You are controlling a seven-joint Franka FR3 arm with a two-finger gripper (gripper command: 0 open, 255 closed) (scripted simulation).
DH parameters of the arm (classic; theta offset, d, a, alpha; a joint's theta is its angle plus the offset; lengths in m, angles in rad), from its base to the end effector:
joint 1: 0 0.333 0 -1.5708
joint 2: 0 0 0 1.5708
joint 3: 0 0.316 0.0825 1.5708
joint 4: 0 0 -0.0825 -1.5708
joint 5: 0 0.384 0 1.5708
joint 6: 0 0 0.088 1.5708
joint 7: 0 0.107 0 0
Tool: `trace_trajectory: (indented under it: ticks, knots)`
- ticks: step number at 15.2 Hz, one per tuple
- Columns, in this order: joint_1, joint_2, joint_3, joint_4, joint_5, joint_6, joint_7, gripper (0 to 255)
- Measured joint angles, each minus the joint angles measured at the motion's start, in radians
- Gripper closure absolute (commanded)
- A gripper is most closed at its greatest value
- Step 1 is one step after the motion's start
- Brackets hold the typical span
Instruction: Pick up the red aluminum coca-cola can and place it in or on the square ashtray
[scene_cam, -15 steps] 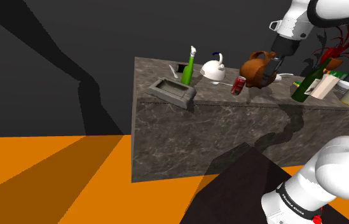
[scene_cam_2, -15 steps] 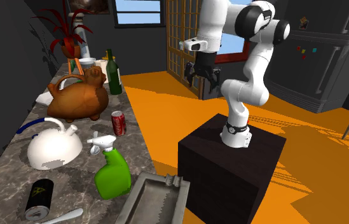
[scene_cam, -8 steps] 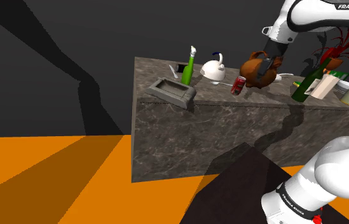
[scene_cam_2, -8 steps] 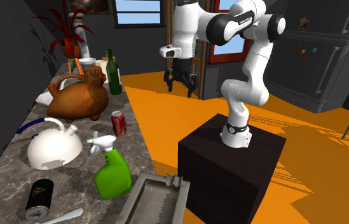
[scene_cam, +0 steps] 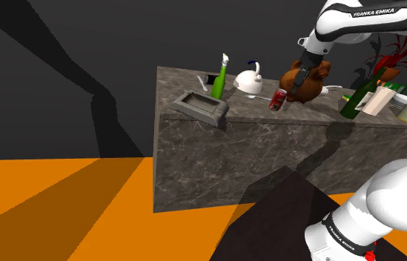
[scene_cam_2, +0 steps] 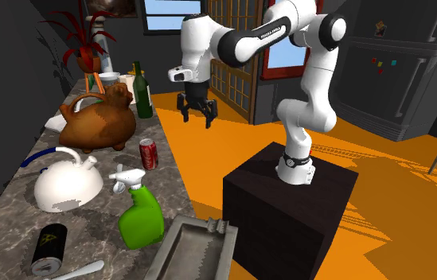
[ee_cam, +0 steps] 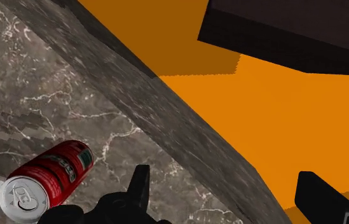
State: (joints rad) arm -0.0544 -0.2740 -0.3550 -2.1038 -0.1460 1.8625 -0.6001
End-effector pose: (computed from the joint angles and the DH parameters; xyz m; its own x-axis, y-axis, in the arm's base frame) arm 0.4322 -0.2135 0.5279 0.9706 0.2402 -0.0119 0.2405 -0.9695 0.0480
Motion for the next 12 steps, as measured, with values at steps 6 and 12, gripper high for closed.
trace_trajectory:
  ticks: [6, 12]
  knots:
    - [-0.023, 0.239, -0.09, 0.175, 0.104, 0.049, -0.171, 0]
    - [-0.089, 0.498, -0.123, 0.416, 0.247, 0.027, -0.325, 0]
